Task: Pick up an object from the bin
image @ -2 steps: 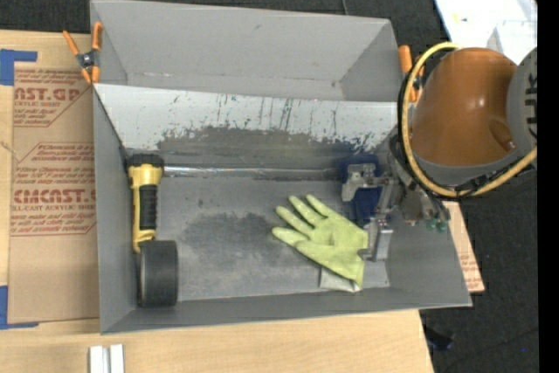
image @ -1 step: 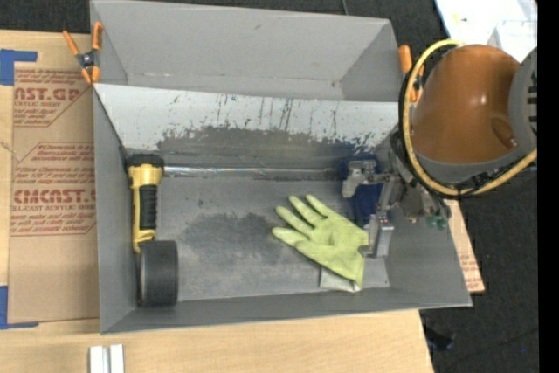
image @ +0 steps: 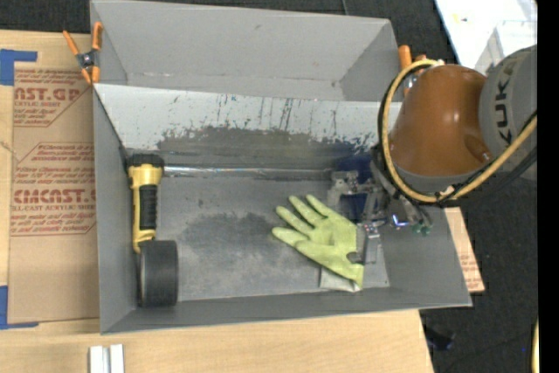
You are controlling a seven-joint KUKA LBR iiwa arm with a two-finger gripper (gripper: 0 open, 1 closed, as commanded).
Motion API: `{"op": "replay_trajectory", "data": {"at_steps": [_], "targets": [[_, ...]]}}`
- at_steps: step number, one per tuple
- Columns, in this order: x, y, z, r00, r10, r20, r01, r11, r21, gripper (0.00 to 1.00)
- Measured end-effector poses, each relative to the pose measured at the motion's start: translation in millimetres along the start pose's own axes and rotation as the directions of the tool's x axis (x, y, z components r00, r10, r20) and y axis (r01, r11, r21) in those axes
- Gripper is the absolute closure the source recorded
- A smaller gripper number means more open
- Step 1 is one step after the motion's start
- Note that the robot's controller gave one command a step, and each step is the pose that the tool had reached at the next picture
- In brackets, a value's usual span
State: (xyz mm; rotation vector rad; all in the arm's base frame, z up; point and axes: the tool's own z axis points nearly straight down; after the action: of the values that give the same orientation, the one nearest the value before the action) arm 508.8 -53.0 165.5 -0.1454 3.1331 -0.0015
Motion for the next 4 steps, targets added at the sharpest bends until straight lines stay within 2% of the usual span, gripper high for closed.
{"op": "replay_trajectory", "data": {"at_steps": [1, 2, 3, 4], "targets": [[10.2, 2.3, 63.1, 0.998, -0.055, 0.004, 0.055, 0.998, 0.001, 0.0], [-14.1, -10.5, 85.4, 0.988, 0.157, 0.005, -0.157, 0.988, -0.001, 0.0], [-17.4, -7.2, 90.9, 1.0, 0.028, 0.003, -0.028, 1.0, 0.0, 0.0], [-0.5, -17.3, 93.0, 0.991, -0.136, 0.005, 0.136, 0.991, 0.0, 0.0]]}}
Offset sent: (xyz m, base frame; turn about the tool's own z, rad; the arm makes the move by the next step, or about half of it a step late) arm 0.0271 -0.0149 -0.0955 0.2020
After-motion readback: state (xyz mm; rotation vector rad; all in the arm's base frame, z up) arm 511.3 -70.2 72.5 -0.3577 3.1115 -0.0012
